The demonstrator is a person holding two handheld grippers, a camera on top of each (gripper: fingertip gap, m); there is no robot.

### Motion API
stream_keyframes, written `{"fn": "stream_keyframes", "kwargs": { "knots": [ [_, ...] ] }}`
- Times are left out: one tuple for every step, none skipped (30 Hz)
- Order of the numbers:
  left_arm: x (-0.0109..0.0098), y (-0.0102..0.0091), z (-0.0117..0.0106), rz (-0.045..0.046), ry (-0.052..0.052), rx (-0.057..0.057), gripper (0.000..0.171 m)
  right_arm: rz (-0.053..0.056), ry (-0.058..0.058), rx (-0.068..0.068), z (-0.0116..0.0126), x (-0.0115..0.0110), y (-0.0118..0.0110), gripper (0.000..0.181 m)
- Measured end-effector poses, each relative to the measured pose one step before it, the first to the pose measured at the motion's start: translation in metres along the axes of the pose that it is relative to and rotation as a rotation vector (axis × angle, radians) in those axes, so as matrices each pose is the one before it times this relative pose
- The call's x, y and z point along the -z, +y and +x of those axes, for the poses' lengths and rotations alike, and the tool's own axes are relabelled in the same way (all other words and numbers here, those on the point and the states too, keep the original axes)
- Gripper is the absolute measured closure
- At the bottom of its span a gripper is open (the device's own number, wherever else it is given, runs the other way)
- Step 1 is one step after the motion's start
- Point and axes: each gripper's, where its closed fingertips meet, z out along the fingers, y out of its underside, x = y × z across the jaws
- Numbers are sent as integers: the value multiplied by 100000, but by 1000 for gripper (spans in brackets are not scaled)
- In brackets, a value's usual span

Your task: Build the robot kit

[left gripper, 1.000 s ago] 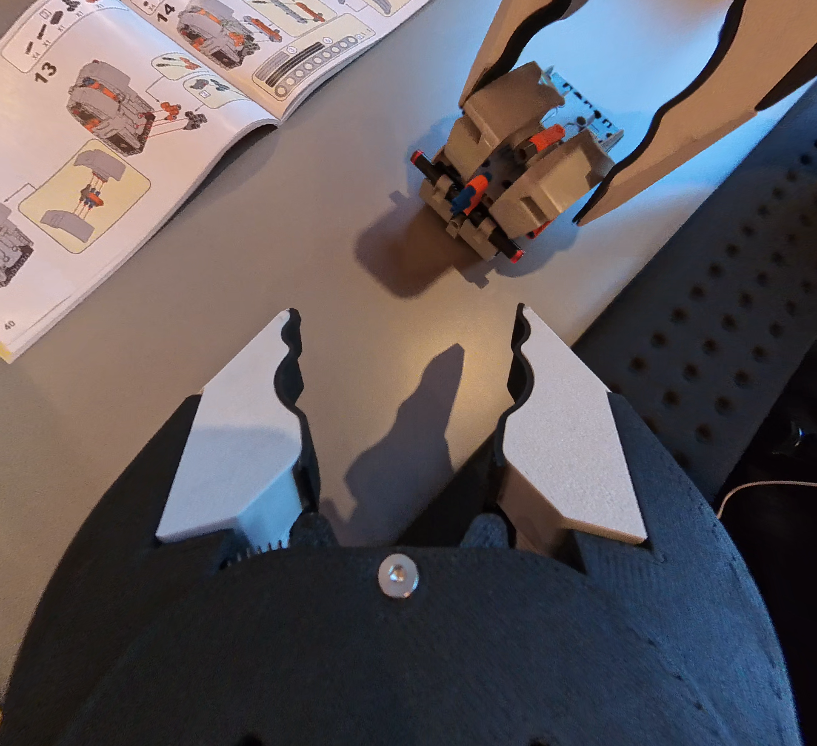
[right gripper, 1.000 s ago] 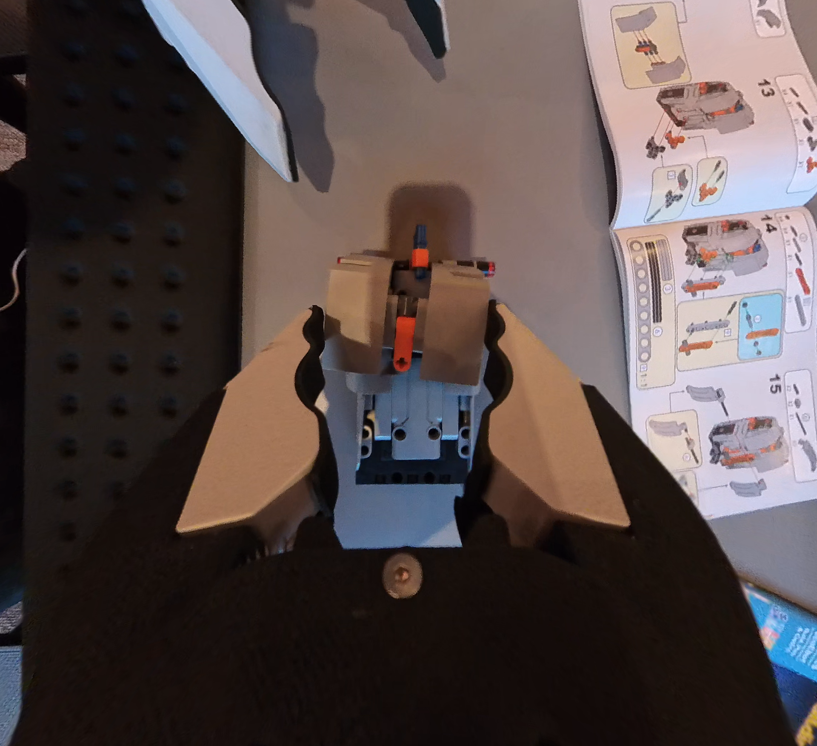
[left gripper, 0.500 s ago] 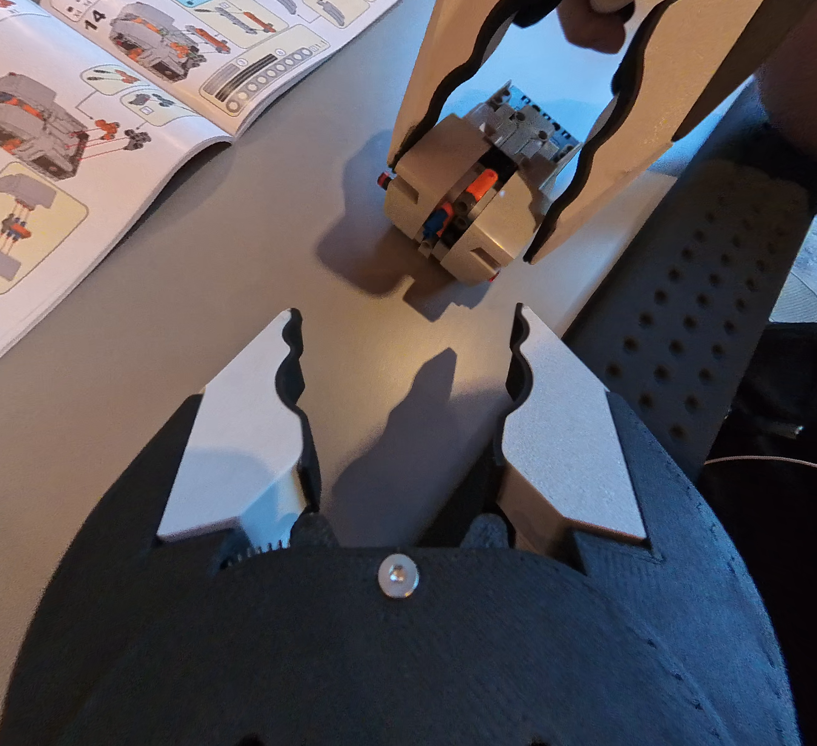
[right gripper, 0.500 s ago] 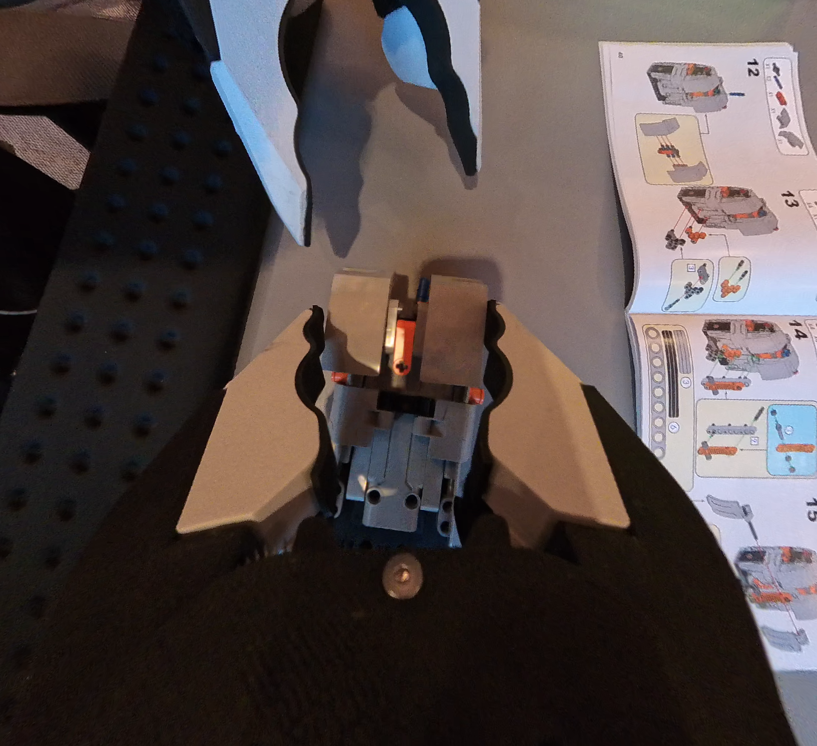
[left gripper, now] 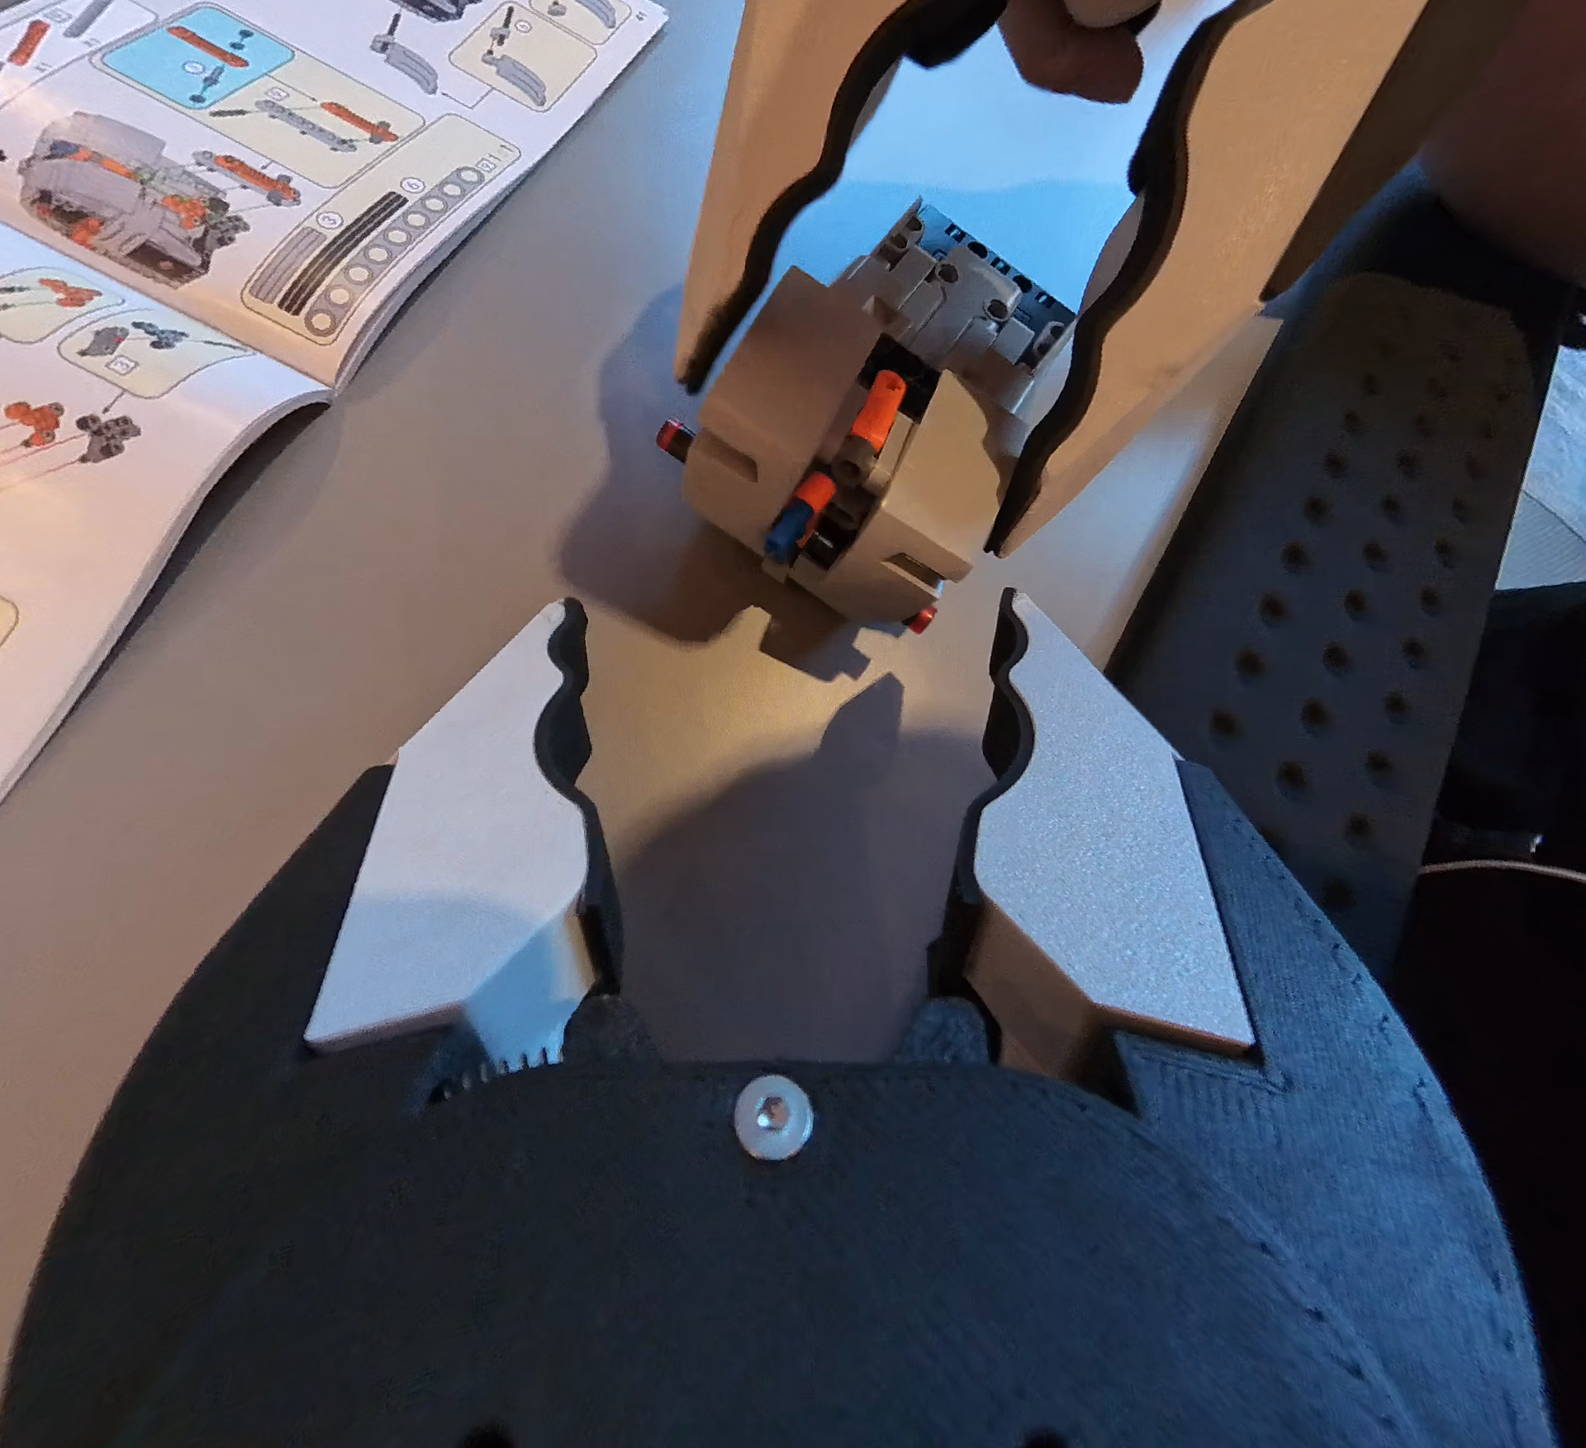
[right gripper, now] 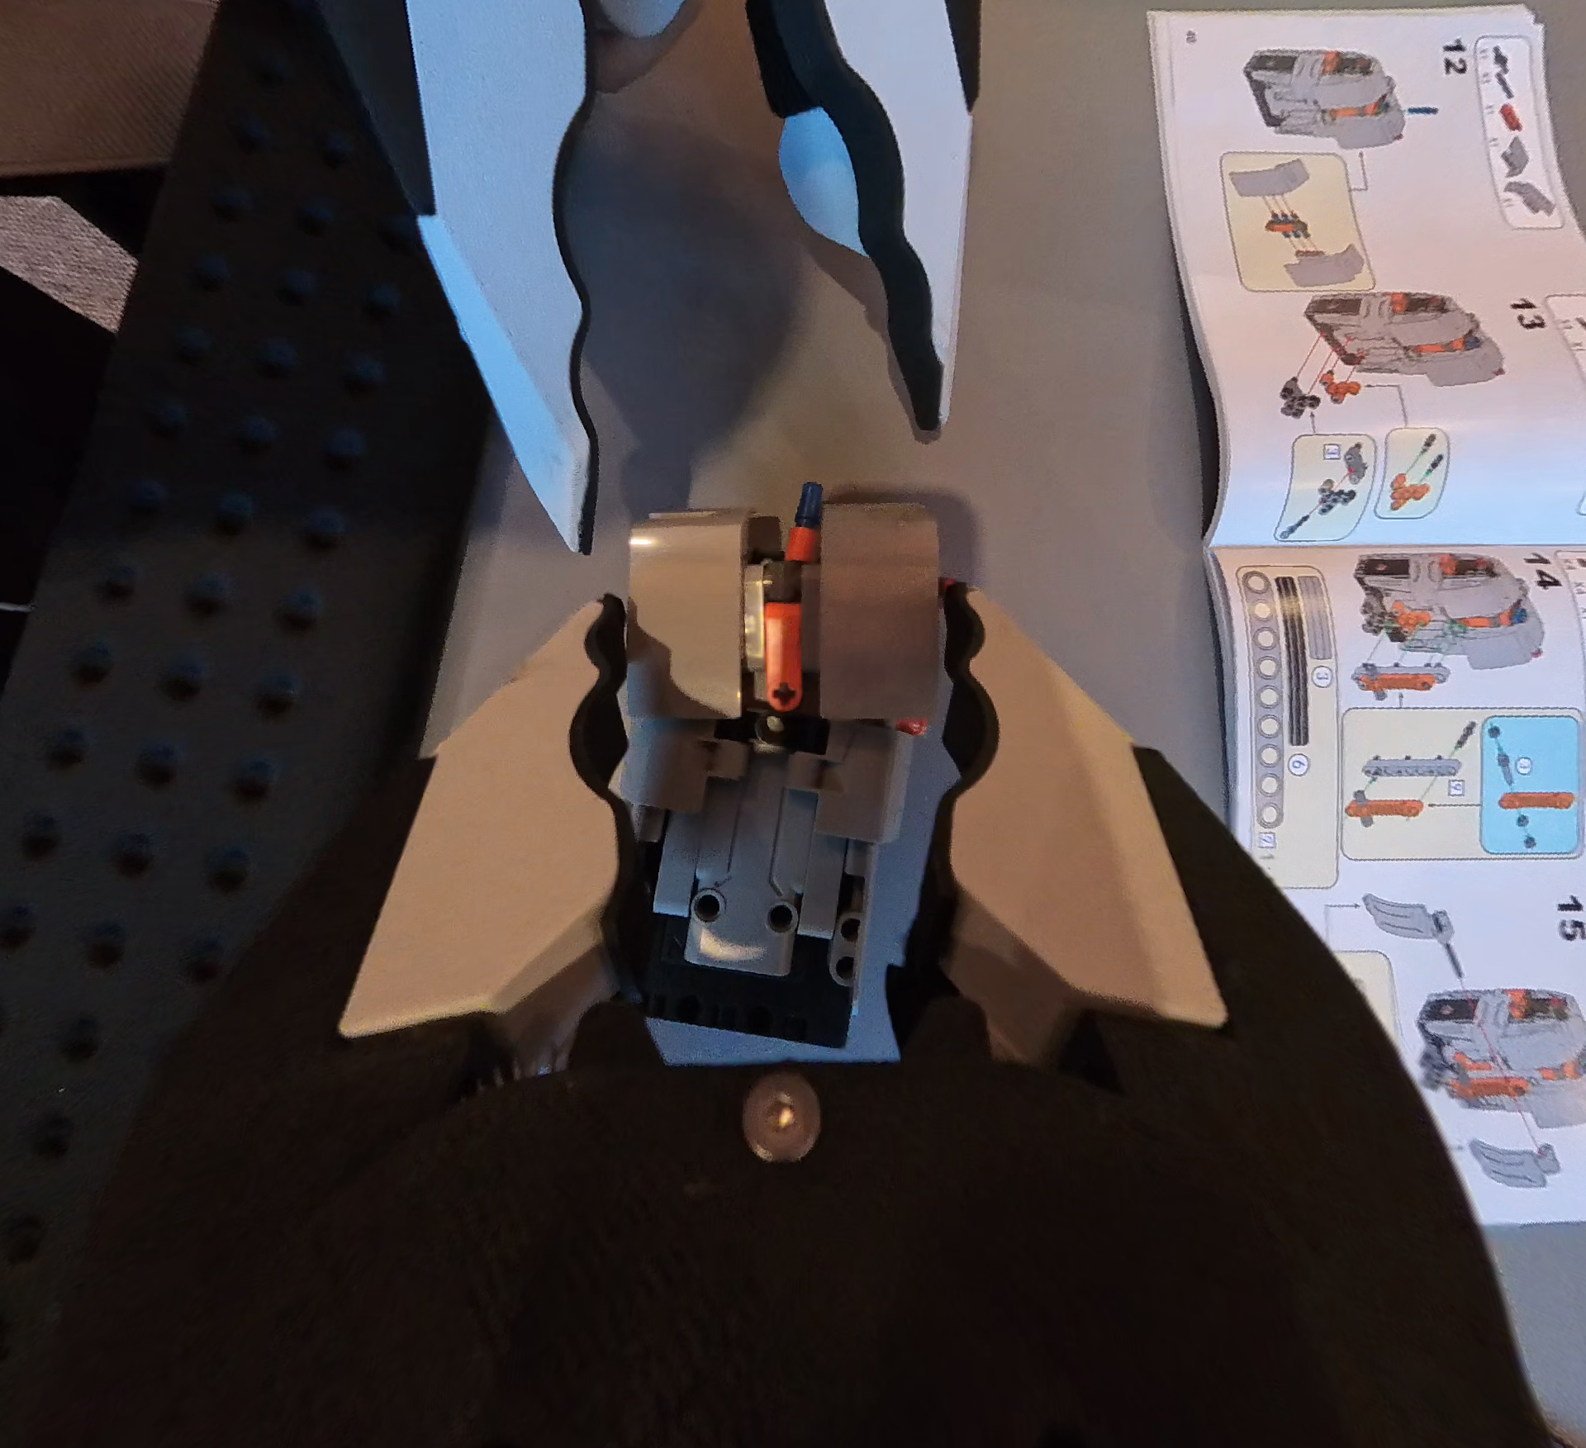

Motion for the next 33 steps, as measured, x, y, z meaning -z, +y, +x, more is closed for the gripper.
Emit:
{"fn": "stream_keyframes", "kwargs": {
  "knots": [
    [-76, -18, -58, -25, 412, -574, 79, 388, 865, 774, 57, 39, -29, 105],
    [-31, -26, -48, 216, 485, -551, 80, 1044, -29, -52, -52, 78, -142, 104],
    [-4, -21, 4, 250, 853, -419, 81, 1244, -70, -1007, -11, 127, -216, 103],
    [28, -47, 77, 451, 1315, -495, 81, 1553, 223, -644, 28, 193, -286, 103],
    [52, -60, 95, 596, 1402, -770, 82, 1729, 470, -142, 39, 231, -306, 103],
    [65, -115, 115, 904, 1301, -1562, 83, 1225, 692, -273, 62, 244, -262, 103],
    [49, -153, 15, 1033, 530, -2214, 83, 961, 280, -128, -27, 192, -216, 103],
    [19, -183, -6, 998, 412, -2659, 83, 420, -283, -48, -118, 88, -128, 104],
    [-26, -172, 30, 688, 838, -2652, 84, -137, 98, -14, -60, -22, -58, 106],
    [-35, -120, -24, 58, 435, -2066, 85, -550, 1237, 668, 62, -100, 42, 106],
    [-30, -99, -29, -192, 408, -1664, 85, -1977, 1182, 1253, -13, -116, 252, 108],
    [-14, -92, 51, -11, 864, -1381, 87, -2205, 1281, 1372, -14, -95, 303, 109],
    [-7, -46, 53, 86, 968, -555, 93, -1603, 2064, 1246, 98, -72, 248, 110],
    [-9, 51, 83, -176, 1255, 221, 97, -1125, 1685, 953, 74, -54, 224, 111],
    [-22, 68, 86, 29, 1249, 592, 99, -277, 600, 146, -46, -32, 106, 113],
    [-28, 14, 97, 635, 1047, 723, 100, 578, 700, -603, 28, -11, -37, 113],
    [-21, -24, 184, 1071, 1354, 606, 101, 5, 218, -686, -19, -8, 6, 113],
    [-30, -52, 211, 1218, 1303, 623, 103, -300, 116, -476, -28, 5, -9, 113],
    [-19, -37, 183, 1036, 978, 677, 103, -603, 424, -87, 38, -6, -5, 114],
    [-21, 15, 160, 649, 770, 445, 103, -694, 190, 106, -11, 2, -29, 113],
    [0, 56, 153, 323, 559, 314, 103, -1024, -41, 58, -44, 36, -18, 114],
    [15, 54, 108, 294, 292, 336, 102, -1118, -191, -487, -28, 74, -50, 114],
    [21, 56, 70, 340, -25, 307, 101, -1009, -373, -967, -5, 152, -90, 114],
    [10, 43, 56, 376, -68, 318, 101, -545, -399, -1390, 12, 203, -173, 114],
    [-8, 8, -9, 488, -283, 486, 100, -442, -607, -1711, -19, 231, -193, 114],
    [-41, 6, -30, 433, -237, 625, 98, -1229, -877, -2288, -18, 174, -60, 114],
    [-64, 19, 61, 146, 462, 540, 97, -1915, -907, -2310, -7, 67, 85, 114],
    [-75, 58, 69, -310, 533, 390, 97, -1336, -455, -1576, 22, -17, 47, 114],
    [-85, 55, 49, -452, 423, 221, 96, -1462, -398, -1060, -2, -105, 106, 114],
    [-84, 32, 60, -316, 326, -40, 97, -1388, 104, -882, 71, -144, 130, 114],
    [-86, 26, 20, -329, -98, -99, 97, -1846, -235, -451, -8, -159, 221, 114],
    [-89, 53, 10, -428, -162, 92, 97, -1513, -71, -59, -10, -146, 205, 113],
    [-85, 70, 13, -408, -19, 244, 97, 930, 30, -961, 24, -16, -201, 114]
  ]
}}
